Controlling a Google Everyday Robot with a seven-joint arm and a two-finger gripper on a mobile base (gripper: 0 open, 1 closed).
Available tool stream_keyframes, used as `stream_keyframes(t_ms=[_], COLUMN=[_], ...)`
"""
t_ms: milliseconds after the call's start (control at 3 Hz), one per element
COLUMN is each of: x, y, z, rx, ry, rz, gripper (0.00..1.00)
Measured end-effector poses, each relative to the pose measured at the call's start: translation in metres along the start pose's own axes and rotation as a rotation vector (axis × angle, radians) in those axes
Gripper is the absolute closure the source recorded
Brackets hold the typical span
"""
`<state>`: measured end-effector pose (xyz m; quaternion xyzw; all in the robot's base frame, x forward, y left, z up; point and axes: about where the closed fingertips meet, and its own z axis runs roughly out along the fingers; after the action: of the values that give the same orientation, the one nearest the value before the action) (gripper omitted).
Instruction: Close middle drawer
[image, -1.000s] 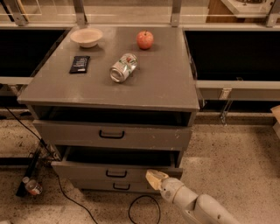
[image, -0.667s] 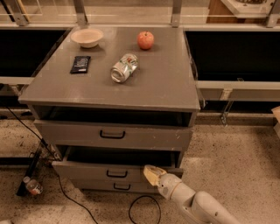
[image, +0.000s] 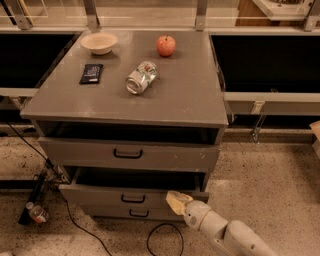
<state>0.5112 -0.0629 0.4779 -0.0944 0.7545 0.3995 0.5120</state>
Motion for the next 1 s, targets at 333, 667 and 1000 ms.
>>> stream_keyframes(t_ms=[333, 667, 1000], x=[0.042, 0.042, 0.038], y=[-0.025, -0.027, -0.039], z=[-0.011, -0.007, 0.013], rx=[0.039, 0.045, 0.071], ry=[0.046, 0.043, 0.025], rz=[0.025, 0.025, 0.019], gripper=[1.0, 1.0, 1.0])
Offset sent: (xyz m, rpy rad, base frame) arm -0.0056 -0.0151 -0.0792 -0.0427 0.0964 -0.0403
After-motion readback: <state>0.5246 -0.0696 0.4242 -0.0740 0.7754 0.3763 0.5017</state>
